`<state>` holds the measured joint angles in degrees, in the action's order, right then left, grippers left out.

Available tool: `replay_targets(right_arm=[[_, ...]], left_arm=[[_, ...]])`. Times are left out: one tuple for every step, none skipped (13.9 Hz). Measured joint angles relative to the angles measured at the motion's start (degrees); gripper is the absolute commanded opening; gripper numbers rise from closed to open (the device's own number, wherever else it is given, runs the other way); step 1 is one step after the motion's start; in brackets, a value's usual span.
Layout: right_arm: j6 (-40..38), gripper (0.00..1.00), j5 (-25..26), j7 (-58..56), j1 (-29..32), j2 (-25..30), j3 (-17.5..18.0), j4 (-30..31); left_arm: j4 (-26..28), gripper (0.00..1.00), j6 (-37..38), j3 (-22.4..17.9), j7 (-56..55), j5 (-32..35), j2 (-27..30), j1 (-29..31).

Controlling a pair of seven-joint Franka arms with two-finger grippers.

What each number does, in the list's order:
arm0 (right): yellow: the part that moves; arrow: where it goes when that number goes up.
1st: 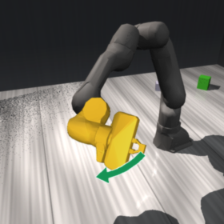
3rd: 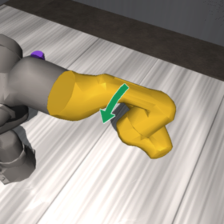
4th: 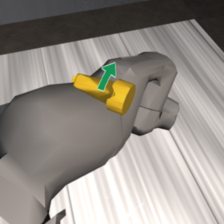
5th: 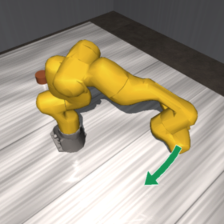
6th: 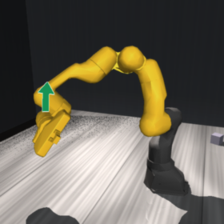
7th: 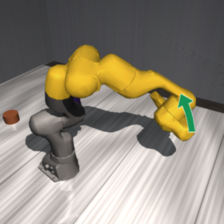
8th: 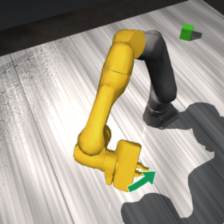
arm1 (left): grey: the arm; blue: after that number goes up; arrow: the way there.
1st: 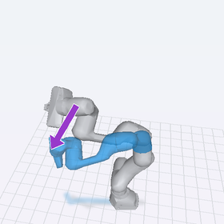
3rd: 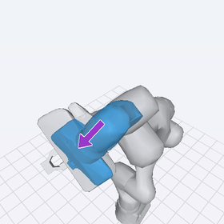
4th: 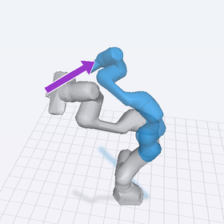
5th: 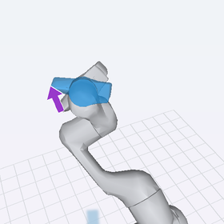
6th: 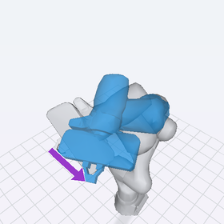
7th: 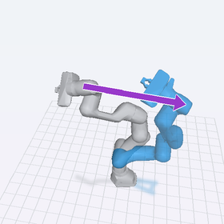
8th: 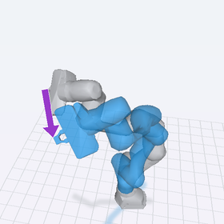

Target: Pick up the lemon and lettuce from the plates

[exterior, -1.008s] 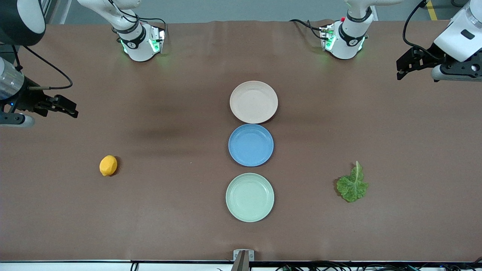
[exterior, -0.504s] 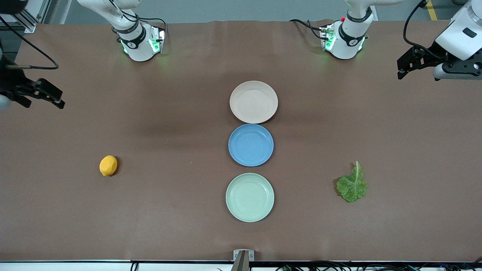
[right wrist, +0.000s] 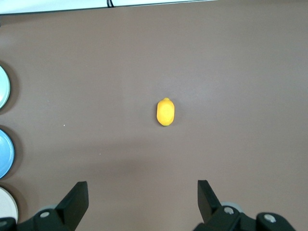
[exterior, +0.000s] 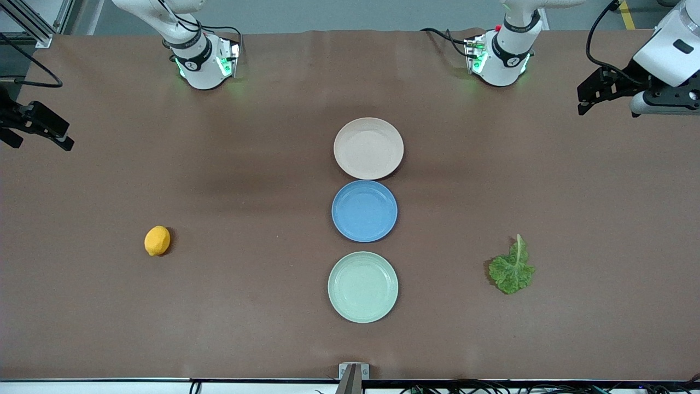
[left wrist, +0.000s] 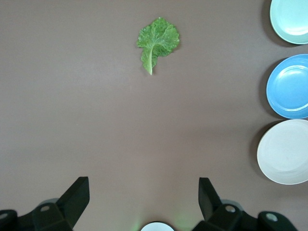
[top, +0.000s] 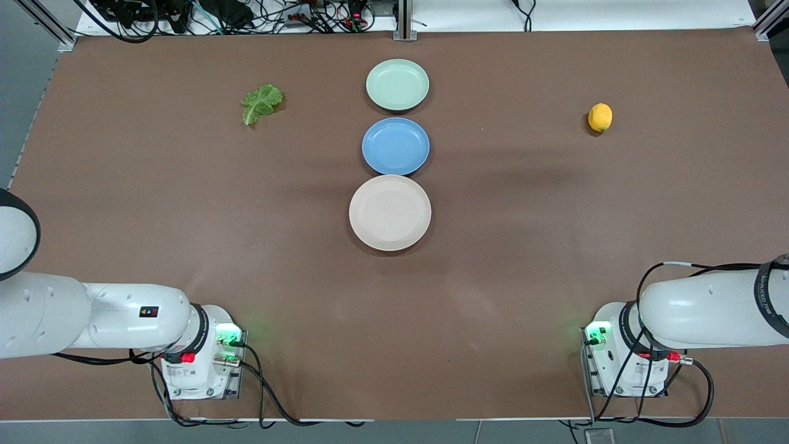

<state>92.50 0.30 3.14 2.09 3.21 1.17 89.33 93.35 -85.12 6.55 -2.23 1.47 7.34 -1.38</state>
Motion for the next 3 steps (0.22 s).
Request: replay_targets(right_arm=[[0.0,1.0,0.0,0.0,0.0,0.0,0.0,0.0],[0.0,1.0,0.0,0.0,0.0,0.0,0.0,0.0],[0.0,1.0,0.0,0.0,0.0,0.0,0.0,0.0]], left_arm=[[-0.1,1.0,0.0,0.0,0.0,0.0,0.0,0.0],[-0.2,1.0,0.0,0.1,0.1,0.0,0.0,-0.1],[-0.3,1.0,0.0,0.1,0.1,0.0,0.0,-0.1]])
